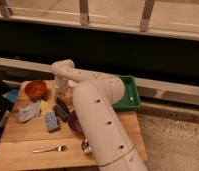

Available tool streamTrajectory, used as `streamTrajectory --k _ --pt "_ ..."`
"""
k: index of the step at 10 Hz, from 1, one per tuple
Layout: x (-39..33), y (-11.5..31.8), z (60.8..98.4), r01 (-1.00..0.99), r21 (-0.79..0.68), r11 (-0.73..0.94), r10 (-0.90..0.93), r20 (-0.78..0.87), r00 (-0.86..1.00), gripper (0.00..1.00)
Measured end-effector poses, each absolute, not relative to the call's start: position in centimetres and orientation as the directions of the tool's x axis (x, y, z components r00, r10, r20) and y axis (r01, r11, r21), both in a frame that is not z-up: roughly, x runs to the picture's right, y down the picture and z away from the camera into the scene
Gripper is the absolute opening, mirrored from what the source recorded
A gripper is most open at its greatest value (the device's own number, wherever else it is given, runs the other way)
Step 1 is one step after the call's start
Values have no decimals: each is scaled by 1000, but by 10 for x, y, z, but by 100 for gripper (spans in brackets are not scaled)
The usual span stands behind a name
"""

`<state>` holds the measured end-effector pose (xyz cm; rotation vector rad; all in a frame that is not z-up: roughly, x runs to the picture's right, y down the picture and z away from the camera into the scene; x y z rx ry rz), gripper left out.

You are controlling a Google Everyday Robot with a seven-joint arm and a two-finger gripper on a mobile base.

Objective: Wipe table surface with brush

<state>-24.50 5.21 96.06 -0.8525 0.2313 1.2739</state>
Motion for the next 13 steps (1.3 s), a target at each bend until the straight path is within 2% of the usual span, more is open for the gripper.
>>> streamTrajectory --k 2,4,8,11,13 --pt "-245 52 958 -902 -429 49 745 -586 319 0" --pt "-250 39 939 -899 -433 72 775 -543 324 0" --pt "-244 11 869 -900 -423 104 825 -468 315 0" --pt "-214 13 857 -923 -370 104 839 -466 281 0" --pt "-194 5 869 -937 -334 100 847 -465 256 0"
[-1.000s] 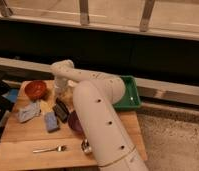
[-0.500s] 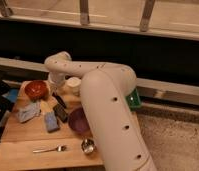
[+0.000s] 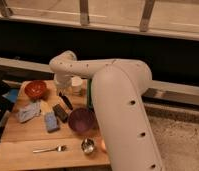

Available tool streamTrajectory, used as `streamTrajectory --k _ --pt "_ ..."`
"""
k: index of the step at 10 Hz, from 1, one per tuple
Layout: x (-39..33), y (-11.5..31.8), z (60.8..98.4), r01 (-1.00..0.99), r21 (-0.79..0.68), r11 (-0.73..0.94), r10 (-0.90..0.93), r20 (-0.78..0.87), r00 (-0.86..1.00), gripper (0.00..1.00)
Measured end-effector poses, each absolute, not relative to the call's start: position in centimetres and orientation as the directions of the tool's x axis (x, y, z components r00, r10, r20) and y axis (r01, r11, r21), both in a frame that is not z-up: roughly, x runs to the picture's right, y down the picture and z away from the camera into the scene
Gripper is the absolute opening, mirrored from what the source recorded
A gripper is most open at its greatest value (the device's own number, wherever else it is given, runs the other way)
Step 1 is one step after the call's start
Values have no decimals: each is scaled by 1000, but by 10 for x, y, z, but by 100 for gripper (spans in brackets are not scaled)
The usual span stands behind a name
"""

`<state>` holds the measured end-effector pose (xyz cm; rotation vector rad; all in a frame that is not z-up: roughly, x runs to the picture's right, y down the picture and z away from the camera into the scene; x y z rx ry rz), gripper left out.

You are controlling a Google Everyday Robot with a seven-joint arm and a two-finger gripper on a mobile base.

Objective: Wipe table surface with brush

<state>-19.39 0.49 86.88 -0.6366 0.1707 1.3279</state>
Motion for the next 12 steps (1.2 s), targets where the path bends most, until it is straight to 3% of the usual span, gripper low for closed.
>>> streamTrajectory --k 7,12 --pt "-249 -12 886 -896 -413 164 847 -407 342 0" --pt "-251 17 870 -879 -443 175 822 -425 378 0"
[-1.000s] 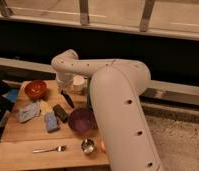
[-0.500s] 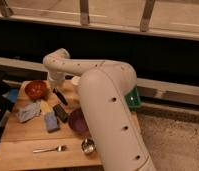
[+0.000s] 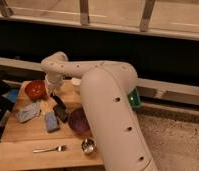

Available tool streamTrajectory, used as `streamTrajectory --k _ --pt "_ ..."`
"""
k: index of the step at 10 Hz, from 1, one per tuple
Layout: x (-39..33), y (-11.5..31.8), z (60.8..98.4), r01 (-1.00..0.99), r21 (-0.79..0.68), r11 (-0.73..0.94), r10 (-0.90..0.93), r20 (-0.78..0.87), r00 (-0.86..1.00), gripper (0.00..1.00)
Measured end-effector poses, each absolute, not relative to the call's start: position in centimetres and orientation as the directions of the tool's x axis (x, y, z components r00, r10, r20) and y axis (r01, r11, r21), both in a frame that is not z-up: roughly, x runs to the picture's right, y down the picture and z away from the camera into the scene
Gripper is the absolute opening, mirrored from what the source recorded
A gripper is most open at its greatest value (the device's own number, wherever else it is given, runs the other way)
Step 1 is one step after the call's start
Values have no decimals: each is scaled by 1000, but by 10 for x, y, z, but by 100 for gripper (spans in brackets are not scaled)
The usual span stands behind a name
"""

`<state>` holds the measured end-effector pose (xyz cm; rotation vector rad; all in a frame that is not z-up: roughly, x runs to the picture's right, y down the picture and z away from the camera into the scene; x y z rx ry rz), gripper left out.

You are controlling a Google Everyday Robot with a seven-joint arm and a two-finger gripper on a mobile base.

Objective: Wipe table surface with brush

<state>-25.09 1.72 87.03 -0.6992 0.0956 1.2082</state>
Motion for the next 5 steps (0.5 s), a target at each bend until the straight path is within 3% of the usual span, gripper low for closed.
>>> streamTrajectory --k 5 --pt "-230 14 895 -901 -403 163 806 -472 357 0"
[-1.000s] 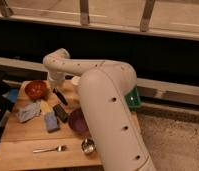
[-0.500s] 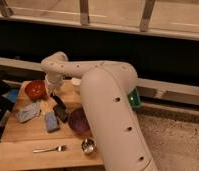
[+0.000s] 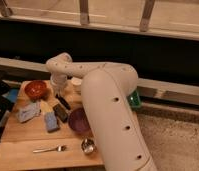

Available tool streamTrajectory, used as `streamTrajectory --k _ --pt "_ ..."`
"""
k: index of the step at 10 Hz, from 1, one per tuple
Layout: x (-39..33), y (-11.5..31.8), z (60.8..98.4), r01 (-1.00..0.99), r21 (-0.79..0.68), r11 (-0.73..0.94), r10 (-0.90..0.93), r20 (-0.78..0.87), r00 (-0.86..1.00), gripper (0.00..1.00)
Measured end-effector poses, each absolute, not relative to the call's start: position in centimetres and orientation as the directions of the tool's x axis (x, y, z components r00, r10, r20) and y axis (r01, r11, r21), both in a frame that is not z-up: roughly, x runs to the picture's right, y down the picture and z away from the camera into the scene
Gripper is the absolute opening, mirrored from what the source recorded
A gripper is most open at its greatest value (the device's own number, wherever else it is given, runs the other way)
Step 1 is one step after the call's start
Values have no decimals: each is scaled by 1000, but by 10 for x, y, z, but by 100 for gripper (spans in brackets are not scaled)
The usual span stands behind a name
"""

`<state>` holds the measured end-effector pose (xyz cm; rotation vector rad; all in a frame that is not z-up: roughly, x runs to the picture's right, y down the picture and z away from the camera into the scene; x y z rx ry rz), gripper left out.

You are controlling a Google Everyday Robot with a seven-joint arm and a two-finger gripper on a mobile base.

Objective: Wipe table surface with brush

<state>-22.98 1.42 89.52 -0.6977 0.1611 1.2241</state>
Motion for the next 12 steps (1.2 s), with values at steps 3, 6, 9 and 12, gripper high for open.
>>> streamTrajectory --k 3,6,9,12 --pt "-242 1 913 -895 -407 183 805 -460 374 0" --pt "-253 10 912 -884 -427 191 799 -456 393 0" --pt "-248 32 898 -884 -432 176 790 -474 389 0" --pt "-213 29 901 -916 -381 129 807 -496 320 0"
